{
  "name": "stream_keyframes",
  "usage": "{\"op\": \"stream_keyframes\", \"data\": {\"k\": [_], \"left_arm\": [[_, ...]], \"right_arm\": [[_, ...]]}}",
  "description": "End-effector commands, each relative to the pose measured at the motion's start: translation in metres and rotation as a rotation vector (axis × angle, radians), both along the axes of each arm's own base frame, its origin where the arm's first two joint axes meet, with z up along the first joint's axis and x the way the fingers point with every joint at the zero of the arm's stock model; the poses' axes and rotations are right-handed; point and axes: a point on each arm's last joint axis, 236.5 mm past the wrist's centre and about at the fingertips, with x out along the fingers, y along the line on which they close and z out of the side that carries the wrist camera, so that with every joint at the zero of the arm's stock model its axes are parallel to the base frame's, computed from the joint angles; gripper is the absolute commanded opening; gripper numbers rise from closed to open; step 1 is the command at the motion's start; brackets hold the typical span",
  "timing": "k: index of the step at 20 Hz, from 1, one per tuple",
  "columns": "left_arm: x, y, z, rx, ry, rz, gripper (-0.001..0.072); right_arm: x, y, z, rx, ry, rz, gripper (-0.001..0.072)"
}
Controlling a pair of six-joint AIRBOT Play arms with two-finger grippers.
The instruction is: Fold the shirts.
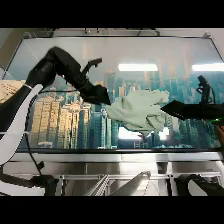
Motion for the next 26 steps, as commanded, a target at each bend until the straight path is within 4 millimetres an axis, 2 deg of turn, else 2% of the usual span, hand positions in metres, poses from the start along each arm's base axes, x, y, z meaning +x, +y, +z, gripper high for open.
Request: {"op": "stream_keyframes", "data": {"k": [1, 3, 5, 10, 11, 12, 13, 14, 15, 17, 19, 21, 23, 24, 25, 26], "left_arm": [[-0.033, 0.0, -0.063, 0.052, 0.079, 0.124, 0.0703], [-0.04, -0.013, -0.09, 0.053, 0.095, 0.177, 0.0702], [-0.033, -0.022, -0.11, 0.065, 0.078, 0.201, 0.0702], [0.01, -0.044, -0.132, 0.057, 0.029, 0.223, 0.0689], [0.017, -0.048, -0.135, 0.054, 0.027, 0.221, 0.0617], [0.023, -0.052, -0.136, 0.048, 0.026, 0.212, 0.0463], [0.029, -0.056, -0.134, 0.04, 0.022, 0.202, 0.0245], [0.036, -0.059, -0.128, 0.027, 0.011, 0.191, 0.0002], [0.046, -0.062, -0.117, 0.009, -0.01, 0.188, 0.0012], [0.059, -0.062, -0.074, -0.039, -0.061, 0.157, 0.0012], [0.063, -0.047, -0.001, -0.096, -0.135, 0.094, 0.0012], [0.049, -0.019, 0.079, -0.13, -0.213, 0.019, 0.0011], [0.022, 0.011, 0.16, -0.147, -0.33, -0.03, 0.0013], [0.009, 0.021, 0.193, -0.156, -0.402, -0.046, 0.002], [-0.001, 0.026, 0.227, -0.178, -0.5, -0.038, 0.0023], [-0.008, 0.029, 0.255, -0.203, -0.591, -0.025, 0.0024]], "right_arm": [[0.029, 0.004, -0.041, 0.058, 0.08, 0.024, 0.0493], [0.053, 0.012, -0.053, 0.133, 0.114, 0.022, 0.0493], [0.071, 0.025, -0.062, 0.194, 0.139, 0.037, 0.0492], [0.093, 0.06, -0.087, 0.219, 0.186, 0.104, 0.0485], [0.097, 0.067, -0.087, 0.243, 0.19, 0.1, 0.042], [0.102, 0.072, -0.083, 0.278, 0.184, 0.093, 0.0346], [0.106, 0.077, -0.075, 0.313, 0.164, 0.097, 0.0276], [0.109, 0.084, -0.061, 0.356, 0.125, 0.122, 0.0072], [0.112, 0.09, -0.04, 0.422, 0.088, 0.15, 0.0017], [0.115, 0.095, 0.017, 0.552, -0.025, 0.212, 0.0016], [0.116, 0.083, 0.084, 0.628, -0.17, 0.244, 0.0016], [0.102, 0.065, 0.159, 0.642, -0.36, 0.277, 0.0016], [0.074, 0.051, 0.222, 0.563, -0.535, 0.296, 0.0017], [0.054, 0.05, 0.254, 0.513, -0.626, 0.313, 0.0017], [0.032, 0.051, 0.281, 0.451, -0.713, 0.326, 0.0017], [0.015, 0.052, 0.299, 0.381, -0.77, 0.316, 0.0018]]}}
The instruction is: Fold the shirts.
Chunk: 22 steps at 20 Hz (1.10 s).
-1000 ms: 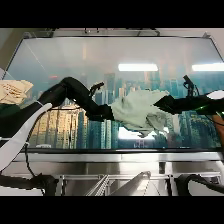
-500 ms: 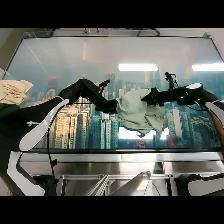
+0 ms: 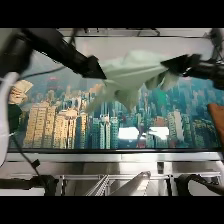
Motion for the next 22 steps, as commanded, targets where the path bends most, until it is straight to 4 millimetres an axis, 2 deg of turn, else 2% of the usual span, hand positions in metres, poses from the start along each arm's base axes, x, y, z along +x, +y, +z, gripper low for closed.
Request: {"op": "stream_keyframes", "data": {"k": [1, 2, 3, 4, 6, 7, 8, 9, 10, 11, 12, 13, 14, 16, 17, 18, 20, 22], "left_arm": [[-0.05, 0.03, 0.103, -0.025, -0.269, -0.021, 0.0024], [-0.055, 0.032, 0.115, -0.035, -0.323, -0.027, 0.0024], [-0.057, 0.032, 0.116, -0.039, -0.331, -0.023, 0.0025], [-0.056, 0.035, 0.105, -0.027, -0.296, -0.022, 0.0026], [-0.051, 0.038, 0.062, 0.014, -0.153, -0.034, 0.0025], [-0.048, 0.038, 0.033, 0.038, -0.06, -0.043, 0.0026], [-0.044, 0.038, 0.004, 0.059, 0.028, -0.057, 0.0026], [-0.041, 0.038, -0.029, 0.079, 0.105, -0.094, 0.0027], [-0.035, 0.036, -0.059, 0.088, 0.155, -0.127, 0.0029], [-0.019, 0.033, -0.091, 0.085, 0.187, -0.119, 0.006], [-0.001, 0.033, -0.119, 0.084, 0.219, -0.08, 0.0294], [0.019, 0.039, -0.143, 0.08, 0.256, -0.026, 0.0552], [0.032, 0.046, -0.16, 0.083, 0.305, 0.024, 0.072], [0.046, 0.07, -0.178, 0.086, 0.396, 0.077, 0.0719], [0.048, 0.084, -0.179, 0.087, 0.431, 0.095, 0.0719], [0.05, 0.095, -0.178, 0.085, 0.448, 0.112, 0.0719], [0.043, 0.117, -0.173, 0.081, 0.494, 0.161, 0.0719], [0.017, 0.131, -0.171, 0.077, 0.553, 0.192, 0.0719]], "right_arm": [[-0.061, -0.004, 0.078, -0.14, -0.243, -0.128, 0.0018], [-0.065, -0.012, 0.077, -0.221, -0.243, -0.215, 0.0018], [-0.063, -0.024, 0.067, -0.302, -0.206, -0.296, 0.0018], [-0.06, -0.032, 0.051, -0.356, -0.138, -0.343, 0.0018], [-0.053, -0.036, -0.001, -0.402, 0.054, -0.354, 0.0026], [-0.049, -0.032, -0.033, -0.406, 0.148, -0.33, 0.006], [-0.046, -0.025, -0.066, -0.405, 0.235, -0.301, 0.0111], [-0.039, -0.023, -0.104, -0.405, 0.322, -0.292, 0.011], [-0.029, -0.025, -0.14, -0.405, 0.396, -0.314, 0.011], [-0.012, -0.036, -0.177, -0.413, 0.448, -0.371, 0.0112], [0.006, -0.05, -0.209, -0.436, 0.478, -0.423, 0.0187], [0.016, -0.06, -0.231, -0.448, 0.516, -0.444, 0.0332], [0.021, -0.068, -0.252, -0.454, 0.568, -0.441, 0.0387], [0.021, -0.079, -0.272, -0.461, 0.63, -0.385, 0.04], [0.019, -0.085, -0.275, -0.448, 0.663, -0.371, 0.0521], [0.018, -0.091, -0.278, -0.444, 0.676, -0.367, 0.0613], [0.016, -0.1, -0.289, -0.443, 0.7, -0.369, 0.061], [0.011, -0.098, -0.307, -0.443, 0.754, -0.343, 0.0586]]}}
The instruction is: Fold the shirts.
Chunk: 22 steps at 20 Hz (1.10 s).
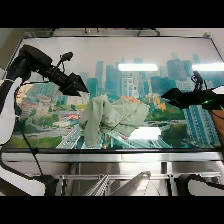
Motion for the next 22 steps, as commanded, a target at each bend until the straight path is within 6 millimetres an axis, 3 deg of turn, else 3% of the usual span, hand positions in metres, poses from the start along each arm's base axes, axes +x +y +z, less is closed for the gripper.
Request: {"op": "stream_keyframes", "data": {"k": [1, 4, 6, 8, 9, 13, 14, 15, 17, 20, 22], "left_arm": [[-0.038, 0.029, -0.003, 0.001, 0.121, 0.071, 0.0719], [-0.086, 0.035, -0.018, -0.003, 0.19, 0.133, 0.0711], [-0.112, 0.037, -0.034, 0.0, 0.216, 0.182, 0.0712], [-0.131, 0.037, -0.047, 0.008, 0.24, 0.226, 0.0711], [-0.138, 0.035, -0.053, 0.013, 0.249, 0.24, 0.0711], [-0.165, 0.026, -0.076, 0.035, 0.296, 0.27, 0.071], [-0.173, 0.023, -0.084, 0.046, 0.324, 0.274, 0.071], [-0.18, 0.02, -0.092, 0.061, 0.339, 0.282, 0.071], [-0.182, 0.02, -0.114, 0.108, 0.329, 0.333, 0.0701], [-0.164, 0.028, -0.136, 0.156, 0.254, 0.426, 0.0694], [-0.149, 0.038, -0.14, 0.168, 0.214, 0.481, 0.0694]], "right_arm": [[-0.012, 0.002, -0.034, 0.046, 0.109, 0.026, 0.0573], [-0.027, 0.025, -0.062, 0.088, 0.206, 0.083, 0.0566], [-0.037, 0.046, -0.078, 0.097, 0.254, 0.131, 0.0424], [-0.043, 0.07, -0.089, 0.128, 0.289, 0.163, 0.0423], [-0.042, 0.082, -0.088, 0.158, 0.284, 0.179, 0.0334], [-0.024, 0.11, -0.07, 0.276, 0.22, 0.152, 0.0315], [-0.022, 0.111, -0.067, 0.286, 0.217, 0.146, 0.0235], [-0.022, 0.111, -0.067, 0.286, 0.216, 0.149, 0.0222], [-0.023, 0.114, -0.064, 0.301, 0.221, 0.156, 0.0223], [-0.027, 0.116, -0.062, 0.31, 0.223, 0.174, 0.0222], [-0.028, 0.117, -0.061, 0.314, 0.226, 0.179, 0.0222]]}}
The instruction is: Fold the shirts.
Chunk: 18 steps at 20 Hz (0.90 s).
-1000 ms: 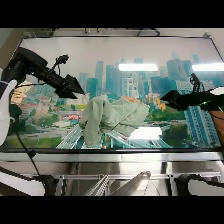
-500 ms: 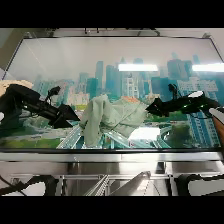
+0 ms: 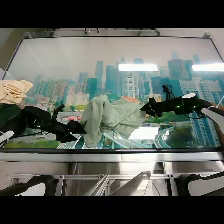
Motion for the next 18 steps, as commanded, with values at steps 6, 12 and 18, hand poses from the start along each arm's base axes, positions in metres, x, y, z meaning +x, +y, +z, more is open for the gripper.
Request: {"op": "stream_keyframes", "data": {"k": [6, 12, 18], "left_arm": [[0.011, 0.053, 0.013, -0.075, -0.016, 0.135, 0.0693], [0.046, 0.065, 0.002, -0.015, -0.112, 0.253, 0.0692], [0.032, 0.003, -0.032, 0.039, -0.089, 0.061, 0.048]], "right_arm": [[-0.002, 0.006, 0.007, 0.035, 0.004, 0.01, 0.0222], [-0.002, 0.006, 0.007, 0.035, 0.004, 0.01, 0.0222], [-0.002, 0.006, 0.007, 0.036, 0.004, 0.011, 0.0222]]}}
